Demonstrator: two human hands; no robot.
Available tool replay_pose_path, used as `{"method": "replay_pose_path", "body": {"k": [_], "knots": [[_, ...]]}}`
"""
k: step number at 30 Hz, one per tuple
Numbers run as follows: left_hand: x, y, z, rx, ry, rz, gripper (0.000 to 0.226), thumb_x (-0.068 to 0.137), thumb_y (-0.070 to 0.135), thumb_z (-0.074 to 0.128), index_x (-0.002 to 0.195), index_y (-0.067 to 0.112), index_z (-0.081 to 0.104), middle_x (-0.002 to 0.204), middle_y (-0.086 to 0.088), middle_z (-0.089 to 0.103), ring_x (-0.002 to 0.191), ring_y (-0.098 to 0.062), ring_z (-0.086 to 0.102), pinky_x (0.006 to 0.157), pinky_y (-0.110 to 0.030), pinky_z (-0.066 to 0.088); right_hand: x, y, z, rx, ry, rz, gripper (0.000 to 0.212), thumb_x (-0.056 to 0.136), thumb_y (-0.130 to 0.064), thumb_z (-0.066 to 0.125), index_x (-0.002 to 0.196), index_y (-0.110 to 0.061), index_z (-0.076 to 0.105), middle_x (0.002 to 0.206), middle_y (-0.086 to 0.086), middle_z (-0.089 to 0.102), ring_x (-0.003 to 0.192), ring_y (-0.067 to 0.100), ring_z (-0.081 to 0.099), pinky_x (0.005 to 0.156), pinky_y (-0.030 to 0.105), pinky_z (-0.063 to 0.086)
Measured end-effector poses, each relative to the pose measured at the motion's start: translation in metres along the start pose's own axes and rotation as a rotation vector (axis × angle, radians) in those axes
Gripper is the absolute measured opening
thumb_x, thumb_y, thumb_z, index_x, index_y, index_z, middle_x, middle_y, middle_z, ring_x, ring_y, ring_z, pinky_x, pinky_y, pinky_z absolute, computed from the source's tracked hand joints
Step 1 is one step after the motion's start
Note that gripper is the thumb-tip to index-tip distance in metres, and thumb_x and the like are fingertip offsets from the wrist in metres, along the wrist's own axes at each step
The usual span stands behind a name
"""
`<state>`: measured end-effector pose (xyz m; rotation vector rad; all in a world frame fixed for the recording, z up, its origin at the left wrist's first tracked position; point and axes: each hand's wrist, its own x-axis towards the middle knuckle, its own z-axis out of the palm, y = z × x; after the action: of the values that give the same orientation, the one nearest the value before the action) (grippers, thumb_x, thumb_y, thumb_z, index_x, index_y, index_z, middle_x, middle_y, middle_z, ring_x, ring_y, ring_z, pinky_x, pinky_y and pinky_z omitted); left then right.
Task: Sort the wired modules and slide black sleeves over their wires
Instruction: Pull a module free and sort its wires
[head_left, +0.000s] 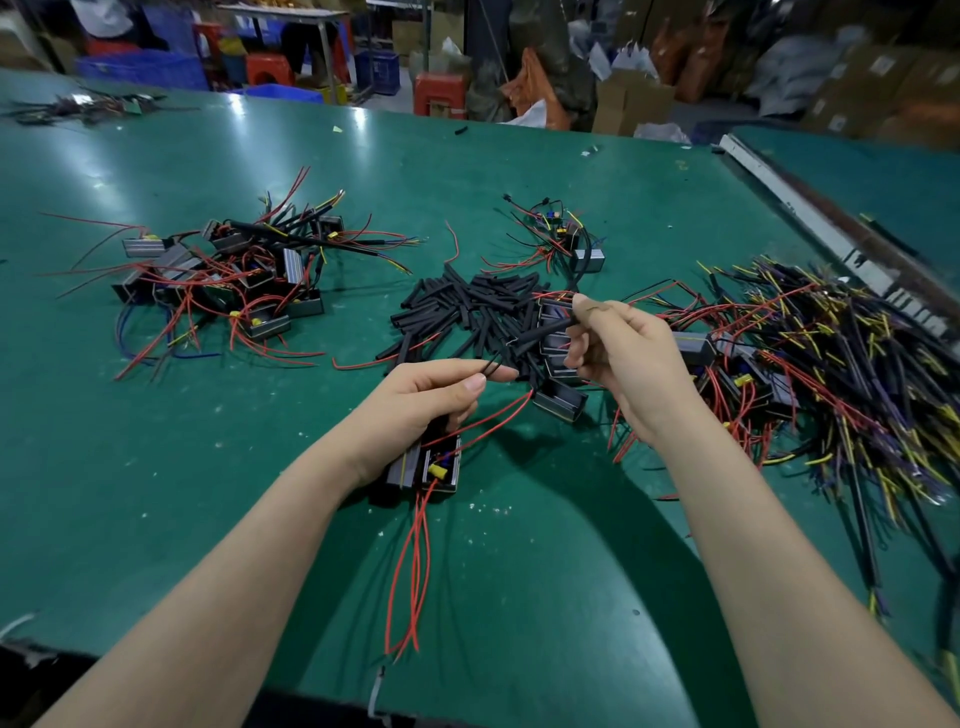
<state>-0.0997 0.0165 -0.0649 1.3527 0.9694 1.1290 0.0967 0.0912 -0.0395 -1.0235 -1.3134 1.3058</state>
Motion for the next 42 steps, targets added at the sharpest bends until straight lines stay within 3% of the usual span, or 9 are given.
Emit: {"method": "replay_pose_path", "body": {"k": [8,11,14,19,28,31,35,39,42], "knots": [[0.000,0.000,0.000,0.026,0.010,0.002,0.025,0.085,0.025,0.054,0.101,0.022,0.073,0.061,0.008,0.041,0.059,-0.007,0.037,0.059,-0.013,0.034,-0.001,0.004,0.008,-0.090,-0.039,-0.080,0.029,0.095,-0.026,0.059,0.070,-0.012,0.060,0.053,-0.008,0.057,0.050,0.007,0.054,0.055,0.020,0.044],[0.000,-0.001,-0.002,0.027,0.008,0.003,0.025,0.085,0.026,0.054,0.100,0.025,0.075,0.061,0.008,0.041,0.059,-0.007,0.037,0.058,-0.013,0.034,0.000,0.001,0.006,-0.051,0.026,-0.114,0.030,0.095,-0.023,0.059,0.067,-0.011,0.057,0.052,-0.008,0.056,0.048,0.006,0.053,0.050,0.015,0.044],[0.001,-0.001,-0.002,0.022,-0.002,0.006,0.025,0.086,0.025,0.054,0.100,0.025,0.075,0.061,0.007,0.041,0.059,-0.007,0.037,0.057,-0.013,0.033,0.003,-0.001,0.001,0.003,0.085,-0.082,0.030,0.094,-0.024,0.059,0.066,-0.013,0.055,0.053,-0.009,0.057,0.048,0.006,0.051,0.053,0.021,0.044],[0.001,-0.001,-0.004,0.047,-0.006,0.008,0.020,0.089,0.025,0.058,0.100,0.027,0.075,0.062,0.008,0.042,0.059,-0.007,0.038,0.059,-0.012,0.034,0.000,0.001,0.005,-0.030,-0.015,-0.065,0.037,0.095,-0.025,0.058,0.058,-0.020,0.062,0.053,-0.005,0.056,0.050,0.010,0.053,0.051,0.019,0.042],[0.003,-0.004,-0.002,0.125,0.031,-0.006,0.023,0.088,0.029,0.055,0.101,0.031,0.074,0.061,0.007,0.039,0.059,-0.008,0.035,0.059,-0.019,0.029,-0.006,-0.003,0.010,-0.129,0.000,-0.208,0.028,0.096,-0.024,0.058,0.069,-0.017,0.060,0.055,-0.008,0.058,0.052,0.008,0.056,0.055,0.019,0.046],[0.003,-0.005,-0.003,0.160,0.050,-0.023,0.021,0.094,0.025,0.054,0.098,0.026,0.075,0.058,0.009,0.040,0.056,-0.006,0.035,0.054,-0.017,0.030,-0.008,-0.004,0.013,-0.139,0.001,-0.251,0.024,0.094,-0.028,0.057,0.071,-0.021,0.060,0.061,-0.008,0.063,0.057,0.009,0.059,0.061,0.029,0.050],[0.002,-0.004,-0.001,0.242,0.023,-0.062,0.023,0.086,0.039,0.055,0.089,0.030,0.076,0.057,0.008,0.033,0.056,-0.008,0.031,0.053,-0.018,0.029,-0.010,-0.001,0.021,-0.202,0.037,-0.283,0.023,0.097,-0.028,0.053,0.076,-0.022,0.061,0.063,-0.006,0.060,0.057,0.010,0.060,0.062,0.030,0.049],[0.003,-0.004,-0.001,0.262,0.011,-0.099,0.022,0.091,0.032,0.055,0.086,0.025,0.075,0.069,-0.005,0.048,0.068,-0.014,0.046,0.070,-0.027,0.039,-0.011,0.003,0.029,-0.191,0.039,-0.243,0.024,0.099,-0.026,0.050,0.078,-0.019,0.058,0.062,-0.005,0.058,0.053,0.008,0.060,0.054,0.019,0.044],[0.002,-0.002,0.000,0.278,0.038,-0.091,0.026,0.095,0.024,0.053,0.078,0.023,0.073,0.068,-0.005,0.047,0.066,-0.014,0.043,0.065,-0.023,0.037,-0.013,0.002,0.030,-0.140,0.028,-0.242,0.023,0.099,-0.027,0.051,0.078,-0.019,0.057,0.061,-0.005,0.058,0.051,0.008,0.058,0.053,0.020,0.045]]}}
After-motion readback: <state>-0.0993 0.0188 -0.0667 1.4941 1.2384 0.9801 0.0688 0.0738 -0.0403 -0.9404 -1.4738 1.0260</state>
